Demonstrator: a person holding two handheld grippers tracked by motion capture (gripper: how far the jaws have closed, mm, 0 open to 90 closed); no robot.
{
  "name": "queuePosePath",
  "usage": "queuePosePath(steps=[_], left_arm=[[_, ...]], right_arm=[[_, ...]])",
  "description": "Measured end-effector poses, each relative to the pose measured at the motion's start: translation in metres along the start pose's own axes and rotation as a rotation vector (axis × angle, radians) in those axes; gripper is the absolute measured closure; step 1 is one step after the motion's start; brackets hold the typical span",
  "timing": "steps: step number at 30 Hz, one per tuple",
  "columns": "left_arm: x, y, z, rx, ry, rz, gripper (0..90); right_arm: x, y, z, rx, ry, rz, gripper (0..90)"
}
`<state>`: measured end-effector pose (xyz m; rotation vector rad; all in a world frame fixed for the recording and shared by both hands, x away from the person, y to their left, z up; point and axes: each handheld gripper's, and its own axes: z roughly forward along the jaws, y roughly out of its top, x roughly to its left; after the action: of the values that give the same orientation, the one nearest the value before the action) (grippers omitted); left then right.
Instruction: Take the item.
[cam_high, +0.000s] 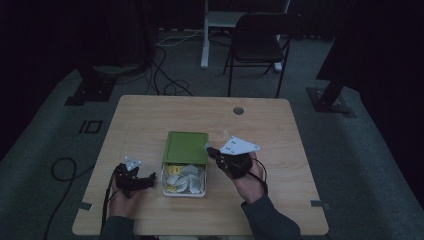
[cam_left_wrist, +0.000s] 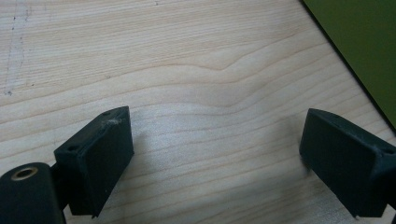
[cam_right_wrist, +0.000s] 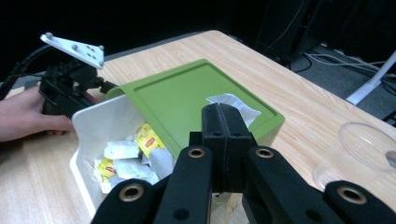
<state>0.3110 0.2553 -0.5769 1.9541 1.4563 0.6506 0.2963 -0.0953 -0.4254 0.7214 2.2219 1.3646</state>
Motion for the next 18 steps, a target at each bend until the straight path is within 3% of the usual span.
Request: queuePosePath(steps=[18], left_arm=[[0.0, 0.0, 0.0, -0.001, -0.001, 0.0, 10.5]], right_arm=[[-0.031, -0.009, 0.007, 0.041, -0.064, 0.025, 90.0]])
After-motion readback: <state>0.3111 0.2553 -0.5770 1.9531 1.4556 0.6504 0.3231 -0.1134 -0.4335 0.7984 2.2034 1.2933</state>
